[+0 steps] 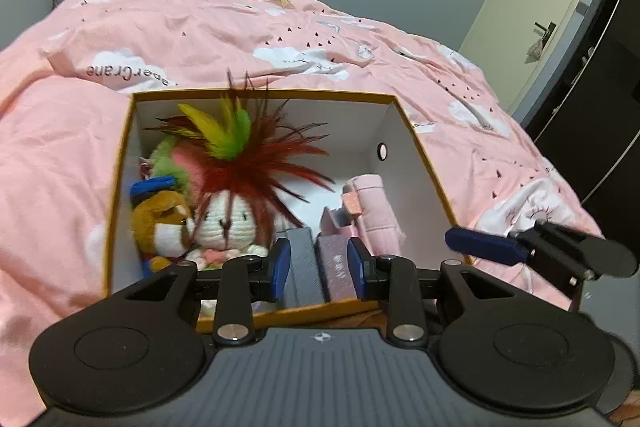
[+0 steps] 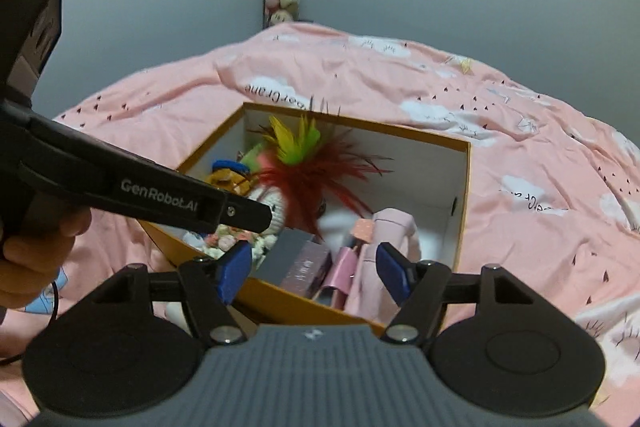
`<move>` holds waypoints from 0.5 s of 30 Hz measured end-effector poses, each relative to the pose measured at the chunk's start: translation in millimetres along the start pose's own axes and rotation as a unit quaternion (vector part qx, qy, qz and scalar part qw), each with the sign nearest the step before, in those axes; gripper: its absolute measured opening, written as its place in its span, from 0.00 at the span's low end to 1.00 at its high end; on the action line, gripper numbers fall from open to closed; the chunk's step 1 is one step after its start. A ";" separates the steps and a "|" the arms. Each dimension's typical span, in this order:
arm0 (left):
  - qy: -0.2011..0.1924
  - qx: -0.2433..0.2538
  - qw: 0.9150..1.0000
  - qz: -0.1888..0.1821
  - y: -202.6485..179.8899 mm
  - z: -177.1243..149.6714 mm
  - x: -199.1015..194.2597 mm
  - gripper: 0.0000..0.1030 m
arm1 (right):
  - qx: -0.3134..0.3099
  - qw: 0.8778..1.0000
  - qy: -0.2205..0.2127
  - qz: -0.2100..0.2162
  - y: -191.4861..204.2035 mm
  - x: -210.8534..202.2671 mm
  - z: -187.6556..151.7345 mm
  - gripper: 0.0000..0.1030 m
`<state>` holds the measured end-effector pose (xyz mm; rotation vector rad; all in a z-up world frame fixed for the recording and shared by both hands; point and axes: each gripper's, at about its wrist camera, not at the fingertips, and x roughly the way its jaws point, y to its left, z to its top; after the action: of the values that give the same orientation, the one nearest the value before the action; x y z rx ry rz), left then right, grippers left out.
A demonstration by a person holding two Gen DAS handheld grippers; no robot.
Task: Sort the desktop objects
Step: 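Withdraw both tools from the box toward the white tube and jar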
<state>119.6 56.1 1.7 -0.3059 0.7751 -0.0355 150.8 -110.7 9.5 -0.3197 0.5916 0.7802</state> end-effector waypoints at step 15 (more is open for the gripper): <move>0.090 0.014 0.995 0.041 20.5 -53.7 -4.2 0.34 | 0.071 0.989 0.125 0.043 29.4 35.6 -48.7 0.68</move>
<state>77.8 62.4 -37.4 -0.2451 0.9646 0.0036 130.7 -94.1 -52.3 -0.2632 0.8971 0.7824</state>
